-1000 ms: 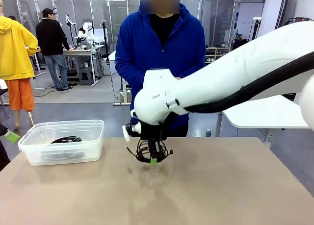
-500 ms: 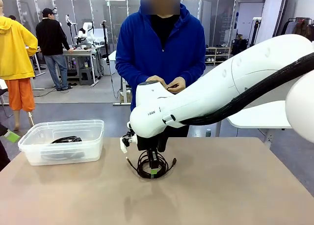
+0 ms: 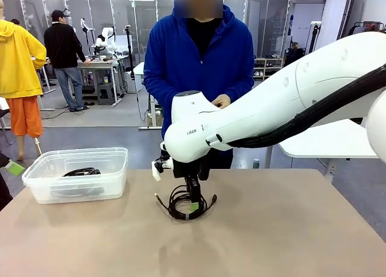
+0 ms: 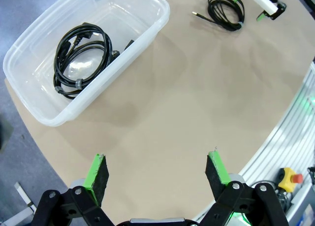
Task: Organize and store the cables.
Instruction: Place the USB Extension Cable into the Organizing box.
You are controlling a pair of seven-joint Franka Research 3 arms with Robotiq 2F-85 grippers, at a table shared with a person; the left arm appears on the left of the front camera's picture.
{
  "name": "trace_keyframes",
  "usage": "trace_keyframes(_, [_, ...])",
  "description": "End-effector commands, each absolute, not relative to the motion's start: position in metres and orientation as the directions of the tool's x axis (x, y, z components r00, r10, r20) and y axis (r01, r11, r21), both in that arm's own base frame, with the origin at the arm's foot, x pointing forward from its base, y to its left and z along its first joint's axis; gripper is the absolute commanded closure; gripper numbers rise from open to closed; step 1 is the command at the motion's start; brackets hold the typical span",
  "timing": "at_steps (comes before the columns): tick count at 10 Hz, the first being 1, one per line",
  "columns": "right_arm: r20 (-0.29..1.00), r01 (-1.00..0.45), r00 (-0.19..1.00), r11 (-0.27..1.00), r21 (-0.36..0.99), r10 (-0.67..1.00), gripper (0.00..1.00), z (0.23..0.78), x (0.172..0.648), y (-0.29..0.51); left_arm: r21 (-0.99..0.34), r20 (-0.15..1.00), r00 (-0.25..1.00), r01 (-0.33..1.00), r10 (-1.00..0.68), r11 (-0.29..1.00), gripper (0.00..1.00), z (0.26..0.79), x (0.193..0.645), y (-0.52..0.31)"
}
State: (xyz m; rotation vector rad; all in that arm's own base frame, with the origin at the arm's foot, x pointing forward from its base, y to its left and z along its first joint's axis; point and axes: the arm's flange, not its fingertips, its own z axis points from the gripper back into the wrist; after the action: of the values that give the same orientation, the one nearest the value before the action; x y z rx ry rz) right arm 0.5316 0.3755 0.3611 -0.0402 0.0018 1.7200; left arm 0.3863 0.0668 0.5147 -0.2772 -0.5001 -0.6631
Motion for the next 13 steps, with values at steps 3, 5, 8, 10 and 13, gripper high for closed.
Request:
trace_keyframes(3, [0.071,-0.994,-0.073,-0.066,-0.091,0.995,0.00,0.399,0.527,0.324,0.003,0.528,0.601,0.705,-0.600,0.709,0.00,0.528,0.368,0.061])
trace_keyframes(5, [0.192,-0.992,0.017,0.041,-0.121,0.981,0.00,0.444,0.517,0.267,0.174,0.509,0.406,0.815,-0.759,0.553,0.00,0.537,0.368,0.000])
trace_keyframes(8, [0.336,-0.920,0.237,0.321,-0.223,0.912,0.00,0.485,0.457,0.138,0.308,0.381,0.196,0.894,-0.904,0.324,0.00,0.536,0.382,-0.093])
trace_keyframes(10, [0.465,-0.883,0.317,0.436,-0.174,0.827,0.00,0.485,0.425,0.051,0.278,0.303,0.045,0.951,-0.952,0.133,0.00,0.531,0.393,-0.160])
trace_keyframes(13, [0.651,-0.844,0.347,0.528,-0.098,0.675,0.00,0.469,0.385,-0.064,0.234,0.245,-0.033,0.972,-0.969,0.026,0.00,0.528,0.417,-0.246])
